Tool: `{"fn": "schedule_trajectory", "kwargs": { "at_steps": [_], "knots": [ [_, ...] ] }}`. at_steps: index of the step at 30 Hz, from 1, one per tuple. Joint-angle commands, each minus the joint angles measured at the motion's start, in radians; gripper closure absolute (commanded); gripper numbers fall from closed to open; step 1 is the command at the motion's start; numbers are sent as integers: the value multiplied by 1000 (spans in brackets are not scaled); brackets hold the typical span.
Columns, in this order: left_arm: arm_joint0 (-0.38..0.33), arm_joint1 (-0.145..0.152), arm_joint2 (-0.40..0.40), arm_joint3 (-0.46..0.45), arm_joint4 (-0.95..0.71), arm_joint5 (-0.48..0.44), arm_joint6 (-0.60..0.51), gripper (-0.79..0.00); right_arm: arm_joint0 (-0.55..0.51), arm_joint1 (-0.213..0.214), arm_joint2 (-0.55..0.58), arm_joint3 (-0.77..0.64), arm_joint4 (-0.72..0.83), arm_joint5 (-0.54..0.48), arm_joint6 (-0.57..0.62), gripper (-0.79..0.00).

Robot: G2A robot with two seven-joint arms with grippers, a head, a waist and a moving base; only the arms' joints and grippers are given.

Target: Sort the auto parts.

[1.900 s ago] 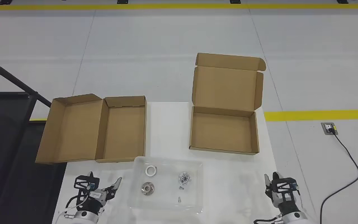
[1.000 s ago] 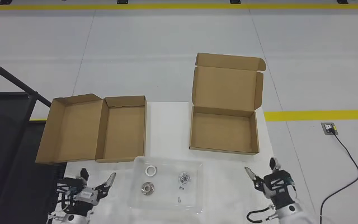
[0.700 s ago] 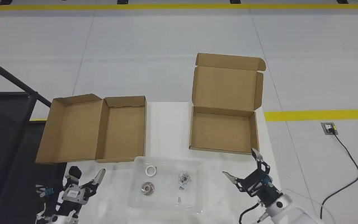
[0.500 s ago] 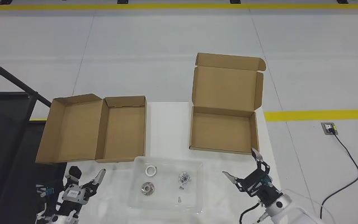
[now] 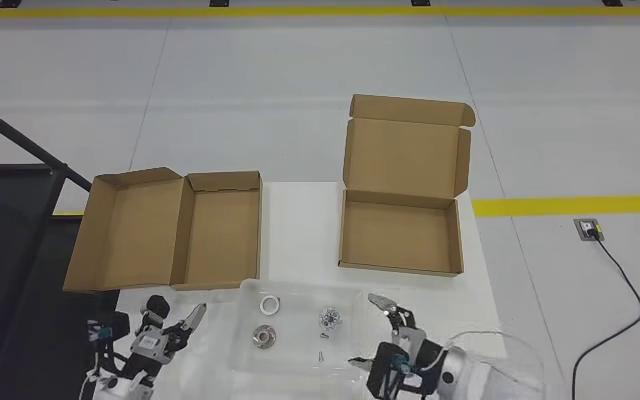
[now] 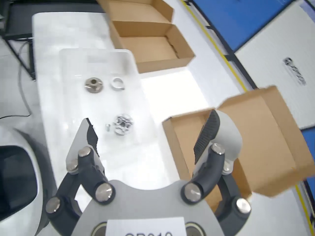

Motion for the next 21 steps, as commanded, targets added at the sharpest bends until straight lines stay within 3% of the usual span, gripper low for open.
{"fn": "schedule_trajectory", "kwargs": {
  "at_steps": [1,6,17,21],
  "knots": [
    [-1,-1,-5,3,-37,-21,5,-785,72,-3,-63,40,18,-113,59,-785],
    [6,-2,-15,6,-75,-40,15,-785,200,-22,-166,147,101,-168,178,-785],
    [6,-2,-15,6,-75,-40,15,-785,200,-22,-166,147,101,-168,178,-785],
    [2,-5,-3,2,-80,-36,23,-785,231,-31,-228,184,63,-141,261,-785]
  ]
}}
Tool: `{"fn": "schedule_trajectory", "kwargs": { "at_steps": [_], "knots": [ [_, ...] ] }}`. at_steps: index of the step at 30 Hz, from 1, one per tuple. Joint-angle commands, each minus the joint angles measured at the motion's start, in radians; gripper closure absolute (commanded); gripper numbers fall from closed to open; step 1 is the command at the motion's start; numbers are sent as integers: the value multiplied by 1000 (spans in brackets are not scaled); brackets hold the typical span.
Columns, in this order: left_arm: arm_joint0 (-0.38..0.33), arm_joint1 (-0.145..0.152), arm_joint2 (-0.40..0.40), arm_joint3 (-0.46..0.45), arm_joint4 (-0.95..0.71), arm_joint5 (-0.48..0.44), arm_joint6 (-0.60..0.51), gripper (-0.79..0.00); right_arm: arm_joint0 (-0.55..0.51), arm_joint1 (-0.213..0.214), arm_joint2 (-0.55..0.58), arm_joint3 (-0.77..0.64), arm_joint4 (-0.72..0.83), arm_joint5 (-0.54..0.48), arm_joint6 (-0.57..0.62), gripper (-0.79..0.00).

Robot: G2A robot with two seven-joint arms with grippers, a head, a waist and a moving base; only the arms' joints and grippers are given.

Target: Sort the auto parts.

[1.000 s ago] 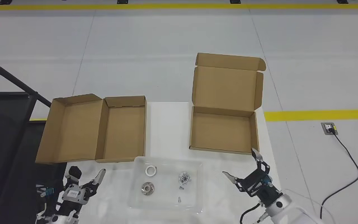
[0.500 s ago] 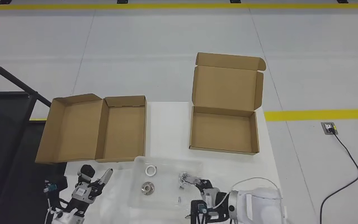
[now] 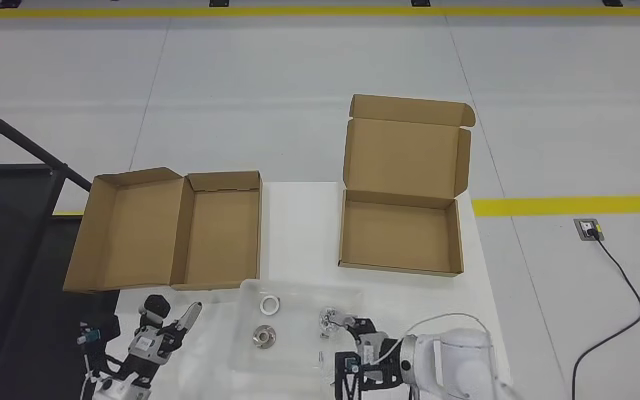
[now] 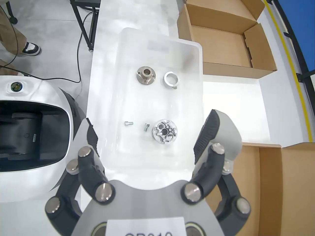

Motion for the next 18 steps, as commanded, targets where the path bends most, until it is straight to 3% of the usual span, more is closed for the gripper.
{"fn": "schedule_trajectory", "kwargs": {
  "at_steps": [1,9,18],
  "knots": [
    [-1,-3,11,0,-16,1,28,-785,32,-10,-48,33,-1,35,70,-785],
    [1,-11,30,20,-76,-29,62,-785,203,-66,-215,171,121,86,322,-785],
    [-1,-11,31,20,-77,-28,58,-785,349,-122,-324,309,280,197,581,-785]
  ]
}}
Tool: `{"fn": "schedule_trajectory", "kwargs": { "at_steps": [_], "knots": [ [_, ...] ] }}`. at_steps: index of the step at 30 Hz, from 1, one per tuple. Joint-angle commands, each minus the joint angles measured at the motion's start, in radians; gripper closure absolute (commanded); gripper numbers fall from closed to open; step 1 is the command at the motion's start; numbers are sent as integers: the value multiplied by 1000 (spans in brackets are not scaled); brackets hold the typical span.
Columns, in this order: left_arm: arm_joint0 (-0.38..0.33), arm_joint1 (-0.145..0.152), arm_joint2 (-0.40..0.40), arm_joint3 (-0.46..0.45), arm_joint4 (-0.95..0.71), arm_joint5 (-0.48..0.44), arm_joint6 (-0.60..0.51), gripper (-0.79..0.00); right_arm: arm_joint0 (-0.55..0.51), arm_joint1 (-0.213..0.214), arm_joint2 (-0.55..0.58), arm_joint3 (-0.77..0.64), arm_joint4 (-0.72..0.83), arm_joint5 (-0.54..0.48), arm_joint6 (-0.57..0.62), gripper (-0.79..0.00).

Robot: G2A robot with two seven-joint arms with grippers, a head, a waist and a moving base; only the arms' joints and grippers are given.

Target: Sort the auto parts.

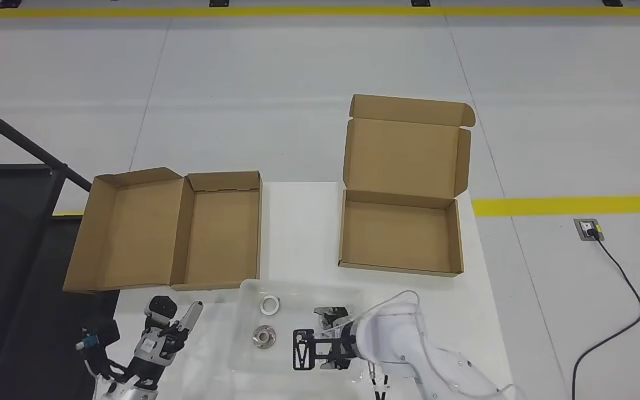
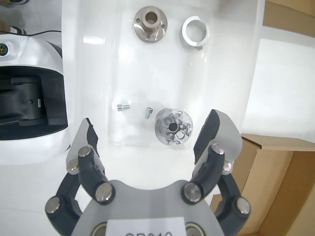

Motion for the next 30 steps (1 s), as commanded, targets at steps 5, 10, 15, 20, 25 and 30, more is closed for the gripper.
{"fn": "schedule_trajectory", "kwargs": {
  "at_steps": [5,10,15,20,25,30],
  "knots": [
    [0,0,0,0,0,0,0,-785,54,-28,-55,48,47,68,99,-785],
    [0,0,0,0,0,0,0,-785,85,-42,-78,89,57,88,114,-785],
    [0,0,0,0,0,0,0,-785,105,-56,-100,119,54,121,124,-785],
    [0,0,0,0,0,0,0,-785,127,-68,-114,160,62,125,122,-671],
    [0,0,0,0,0,0,0,-785,137,-78,-126,191,46,154,121,-656],
    [0,0,0,0,0,0,0,-785,139,-83,-128,210,30,168,114,-585]
  ]
}}
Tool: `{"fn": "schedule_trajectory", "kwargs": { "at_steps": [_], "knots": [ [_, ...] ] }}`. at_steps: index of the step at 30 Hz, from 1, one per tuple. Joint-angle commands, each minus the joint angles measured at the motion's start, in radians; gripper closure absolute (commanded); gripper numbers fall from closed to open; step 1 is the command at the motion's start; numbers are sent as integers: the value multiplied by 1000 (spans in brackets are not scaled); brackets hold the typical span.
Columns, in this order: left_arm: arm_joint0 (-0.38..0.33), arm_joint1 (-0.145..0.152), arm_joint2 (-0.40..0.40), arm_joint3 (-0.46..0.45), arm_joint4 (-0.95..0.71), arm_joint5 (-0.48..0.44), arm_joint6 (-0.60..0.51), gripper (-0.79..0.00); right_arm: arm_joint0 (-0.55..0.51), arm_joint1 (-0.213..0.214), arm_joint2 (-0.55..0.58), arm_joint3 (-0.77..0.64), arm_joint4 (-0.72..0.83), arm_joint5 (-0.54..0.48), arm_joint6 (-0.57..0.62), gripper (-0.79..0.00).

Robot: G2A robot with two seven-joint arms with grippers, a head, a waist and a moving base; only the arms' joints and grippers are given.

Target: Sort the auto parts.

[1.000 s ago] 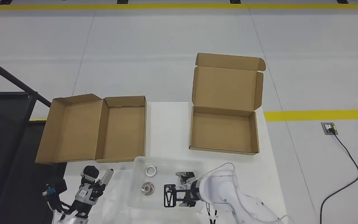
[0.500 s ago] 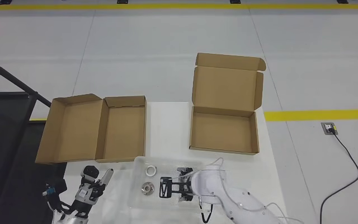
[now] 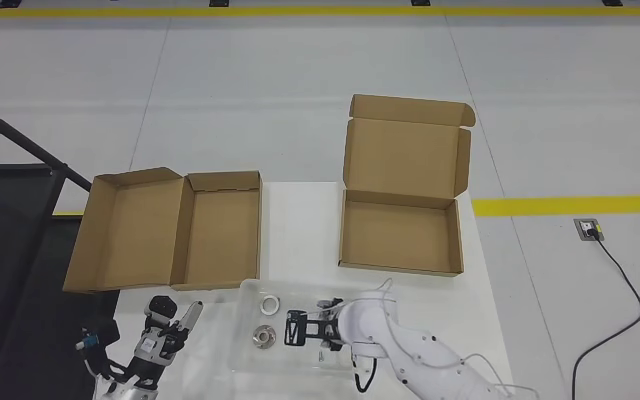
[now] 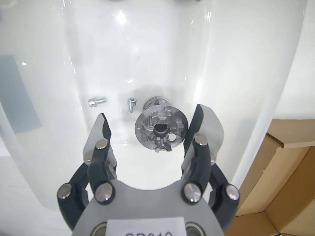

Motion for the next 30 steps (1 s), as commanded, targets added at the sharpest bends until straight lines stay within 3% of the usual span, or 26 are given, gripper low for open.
{"fn": "schedule_trajectory", "kwargs": {
  "at_steps": [1,4,6,10,14,20,30],
  "knots": [
    [0,0,0,0,0,0,0,-785,-2,-1,0,3,-8,8,-2,-579],
    [0,0,0,0,0,0,0,-785,-4,-2,3,8,-25,27,-2,-508],
    [0,0,0,0,0,0,0,-785,-8,-3,6,8,-34,42,-2,-388],
    [0,0,0,0,0,0,0,-785,-12,-4,12,9,-43,48,3,-320],
    [0,0,0,0,0,0,0,-785,-15,-4,21,-2,-52,52,4,0],
    [0,0,0,0,0,0,0,-785,-57,14,72,-133,-63,30,-23,0],
    [0,0,0,0,0,0,0,-785,-221,81,302,-580,-170,54,108,0]
  ]
}}
